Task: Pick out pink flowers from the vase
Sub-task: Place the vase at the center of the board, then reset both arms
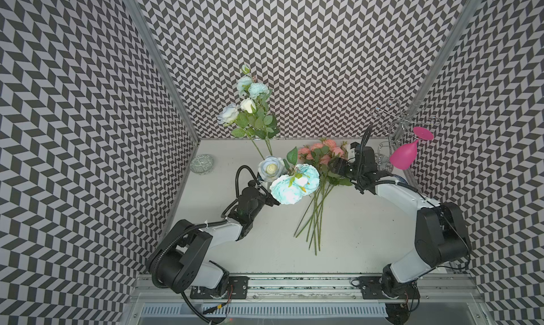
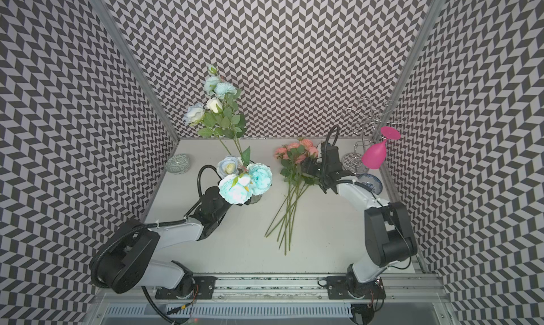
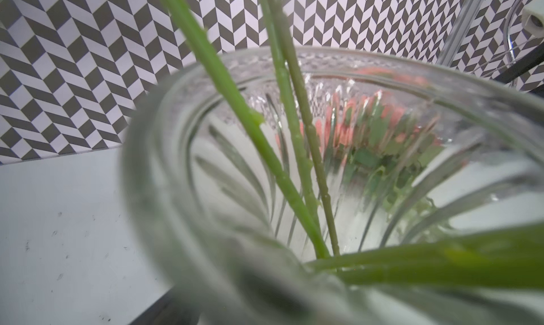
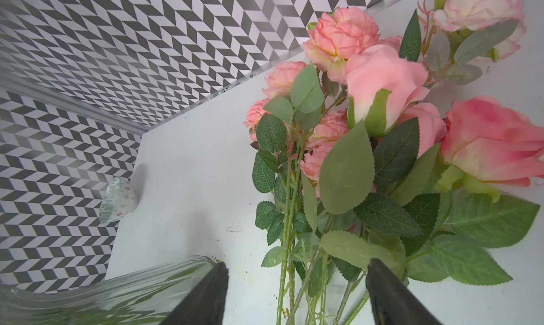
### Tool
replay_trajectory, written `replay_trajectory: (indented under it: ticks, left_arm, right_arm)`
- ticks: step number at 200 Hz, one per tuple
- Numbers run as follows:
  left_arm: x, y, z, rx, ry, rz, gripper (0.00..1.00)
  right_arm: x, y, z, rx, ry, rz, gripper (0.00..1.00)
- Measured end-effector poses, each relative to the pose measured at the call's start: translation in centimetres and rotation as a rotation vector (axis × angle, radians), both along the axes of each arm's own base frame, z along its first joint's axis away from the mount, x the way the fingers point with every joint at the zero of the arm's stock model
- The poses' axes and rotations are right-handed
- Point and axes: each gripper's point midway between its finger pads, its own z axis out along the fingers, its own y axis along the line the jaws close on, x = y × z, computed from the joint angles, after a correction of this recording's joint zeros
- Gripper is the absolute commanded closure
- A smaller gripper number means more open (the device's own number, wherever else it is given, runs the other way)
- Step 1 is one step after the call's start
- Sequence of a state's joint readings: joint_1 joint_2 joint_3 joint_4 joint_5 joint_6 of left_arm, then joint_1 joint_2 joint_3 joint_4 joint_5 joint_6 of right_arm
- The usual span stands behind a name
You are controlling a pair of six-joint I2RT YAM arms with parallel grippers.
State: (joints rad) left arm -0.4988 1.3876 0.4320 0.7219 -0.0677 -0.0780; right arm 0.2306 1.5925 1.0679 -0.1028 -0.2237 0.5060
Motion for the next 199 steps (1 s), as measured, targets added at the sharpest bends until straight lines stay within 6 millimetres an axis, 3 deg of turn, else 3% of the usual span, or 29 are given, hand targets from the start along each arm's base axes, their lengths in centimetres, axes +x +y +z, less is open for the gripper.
replay_trajectory:
  ticks: [57, 89, 124, 154, 180, 199]
  left_arm:
    - [-2.3, 1.6, 1.9, -0.02, -0.007, 0.015, 0.01]
    - [-3.4, 3.4, 2.1, -0.061, 0.024, 0.066, 0.01]
    - [-2.9, 8.9, 2.3, -0.123, 0.048, 0.254, 0.01]
    - [-1.5, 16.3, 0.8, -0.164, 0.089, 0.524, 0.01]
    - [-0.6, 21.8, -1.9, -0.184, 0.162, 0.739, 0.01]
    - [1.0, 22.9, -2.0, -0.138, 0.175, 0.779, 0.01]
  right_arm:
    - [0.6, -2.9, 1.7, 0.008, -0.036, -0.073, 0.26]
    - [1.1, -6.0, 2.2, 0.0, -0.049, -0.152, 0.26]
    - [1.1, -11.7, 3.1, -0.057, -0.068, -0.322, 0.26]
    - [0.7, -16.5, 3.6, -0.139, -0.103, -0.474, 0.26]
    - [0.0, -17.5, 1.4, -0.222, -0.135, -0.511, 0.27]
    - [-1.4, -16.8, -1.7, -0.317, -0.113, -0.494, 0.27]
